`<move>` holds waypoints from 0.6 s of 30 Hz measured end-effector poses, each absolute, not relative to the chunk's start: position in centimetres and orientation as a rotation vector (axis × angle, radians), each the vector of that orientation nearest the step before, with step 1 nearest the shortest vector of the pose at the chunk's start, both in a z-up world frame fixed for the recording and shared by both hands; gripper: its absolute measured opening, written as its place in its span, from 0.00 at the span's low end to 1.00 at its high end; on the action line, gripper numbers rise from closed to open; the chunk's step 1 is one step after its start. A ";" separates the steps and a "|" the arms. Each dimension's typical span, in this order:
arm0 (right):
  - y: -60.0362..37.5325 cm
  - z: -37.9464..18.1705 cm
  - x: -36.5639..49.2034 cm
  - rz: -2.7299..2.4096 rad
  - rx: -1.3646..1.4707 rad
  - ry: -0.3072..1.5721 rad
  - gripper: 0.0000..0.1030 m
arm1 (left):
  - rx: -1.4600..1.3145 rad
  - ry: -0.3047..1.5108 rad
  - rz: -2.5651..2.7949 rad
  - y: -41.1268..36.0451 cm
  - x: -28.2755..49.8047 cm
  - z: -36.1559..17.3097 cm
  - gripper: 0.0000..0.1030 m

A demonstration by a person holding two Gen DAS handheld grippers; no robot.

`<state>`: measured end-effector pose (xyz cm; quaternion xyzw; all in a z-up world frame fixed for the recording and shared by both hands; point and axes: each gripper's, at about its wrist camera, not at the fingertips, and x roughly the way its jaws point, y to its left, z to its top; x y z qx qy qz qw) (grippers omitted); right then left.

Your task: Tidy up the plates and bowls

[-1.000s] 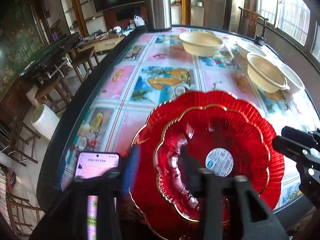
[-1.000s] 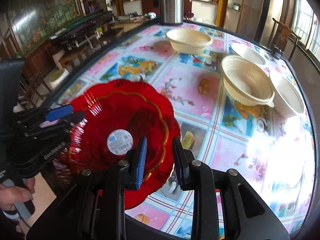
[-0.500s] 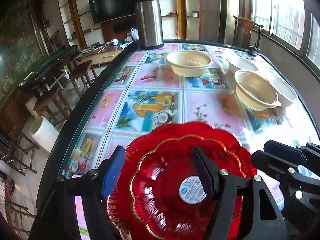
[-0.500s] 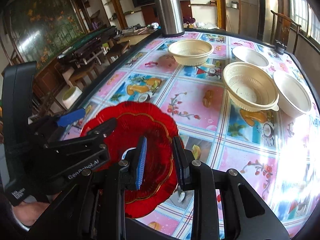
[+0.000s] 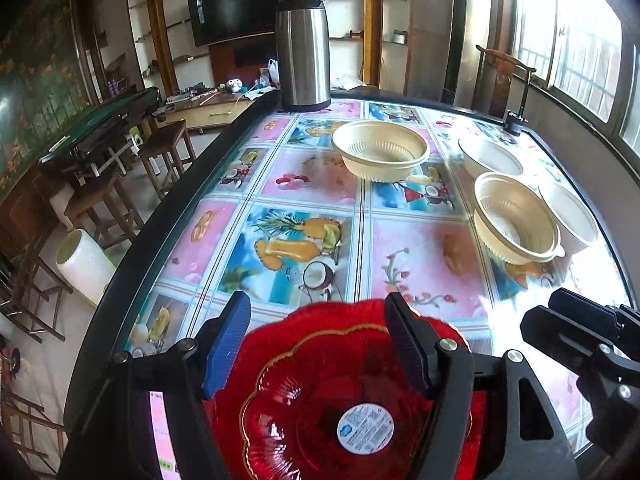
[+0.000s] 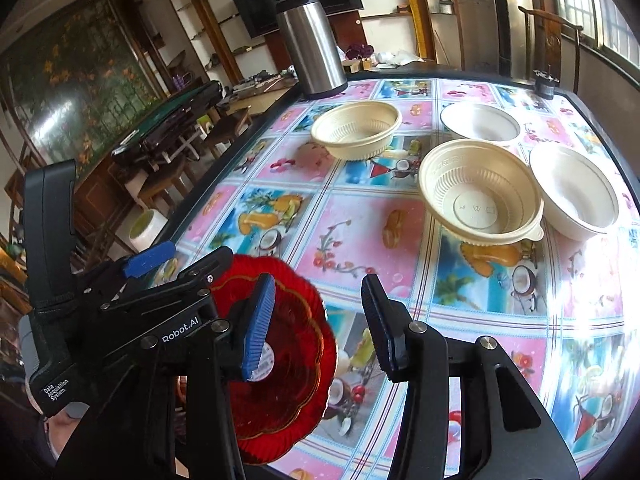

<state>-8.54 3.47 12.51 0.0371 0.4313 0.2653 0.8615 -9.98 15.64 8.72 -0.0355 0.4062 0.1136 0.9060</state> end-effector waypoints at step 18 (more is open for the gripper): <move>2.4 13.2 -5.8 0.543 0.124 0.890 0.44 | -0.058 0.862 0.234 15.3 -7.0 8.7 0.67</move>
